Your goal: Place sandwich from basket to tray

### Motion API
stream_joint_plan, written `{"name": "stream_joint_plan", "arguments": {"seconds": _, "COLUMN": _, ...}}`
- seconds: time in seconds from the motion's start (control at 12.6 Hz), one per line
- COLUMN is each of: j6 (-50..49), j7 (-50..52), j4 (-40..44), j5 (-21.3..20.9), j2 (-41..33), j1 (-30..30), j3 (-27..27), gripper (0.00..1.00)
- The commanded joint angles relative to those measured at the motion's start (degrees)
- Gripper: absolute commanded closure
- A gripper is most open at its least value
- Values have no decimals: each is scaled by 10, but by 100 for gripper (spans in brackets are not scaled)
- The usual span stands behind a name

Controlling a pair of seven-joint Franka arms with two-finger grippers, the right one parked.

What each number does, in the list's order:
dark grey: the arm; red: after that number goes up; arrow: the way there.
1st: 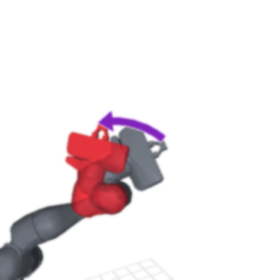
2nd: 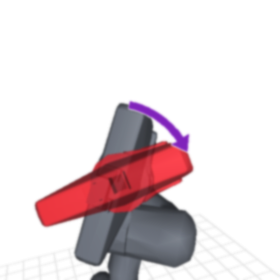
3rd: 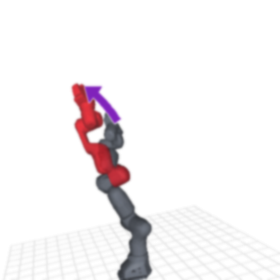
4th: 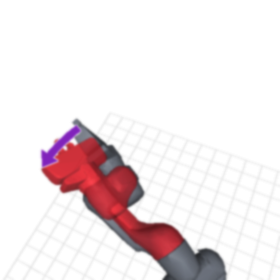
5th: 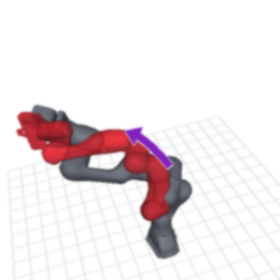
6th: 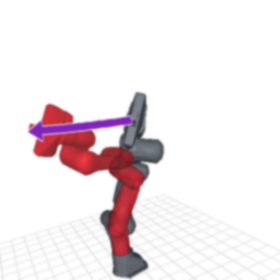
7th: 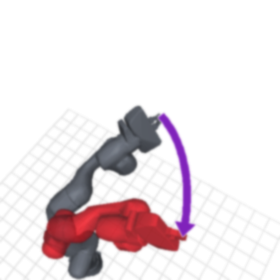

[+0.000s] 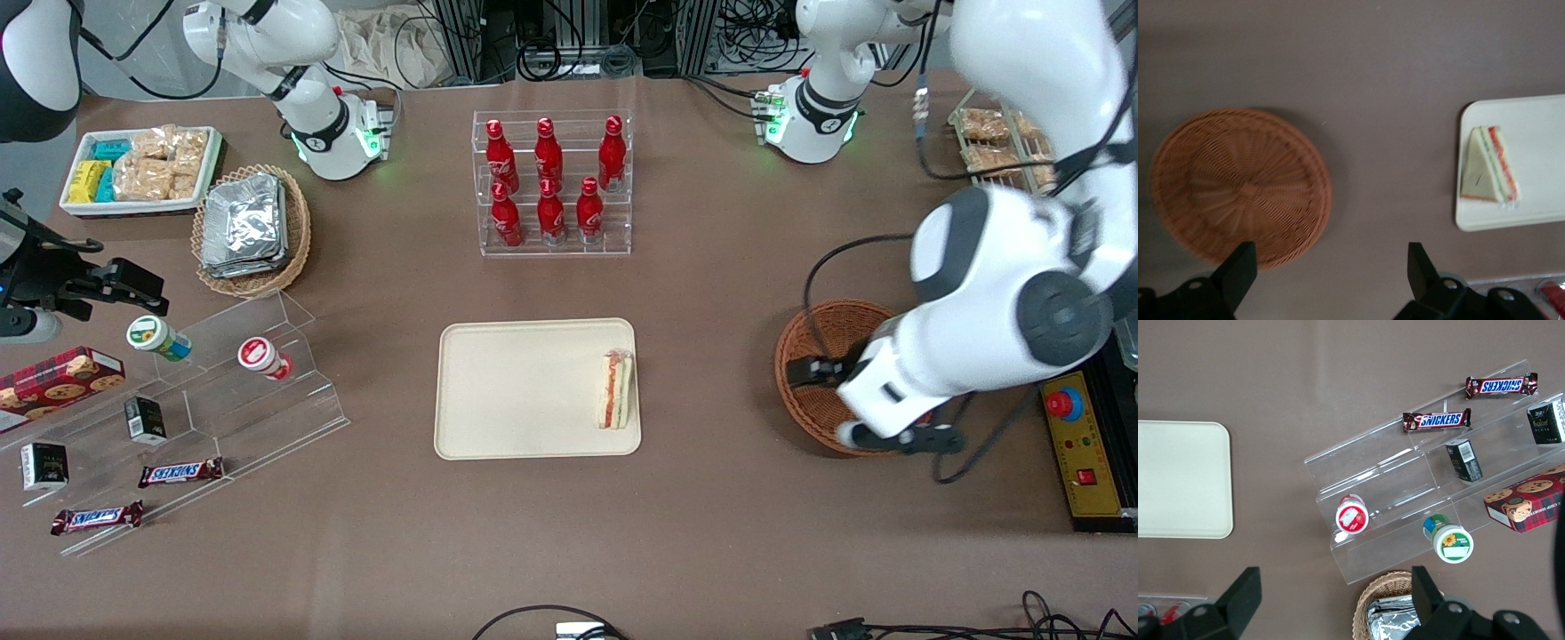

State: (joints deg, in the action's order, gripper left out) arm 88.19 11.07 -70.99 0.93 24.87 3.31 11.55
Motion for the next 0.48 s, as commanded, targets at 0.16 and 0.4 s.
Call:
{"name": "stream_joint_plan", "arguments": {"seconds": 0.16, "j6": -104, "j7": -18, "j4": -31, "j5": -49, "j2": -109, "j1": -38, "j3": 3, "gripper": 0}}
{"name": "stream_joint_plan", "arguments": {"seconds": 0.4, "j6": -104, "j7": -25, "j4": -85, "j5": -51, "j2": -146, "j1": -58, "j3": 3, "gripper": 0}}
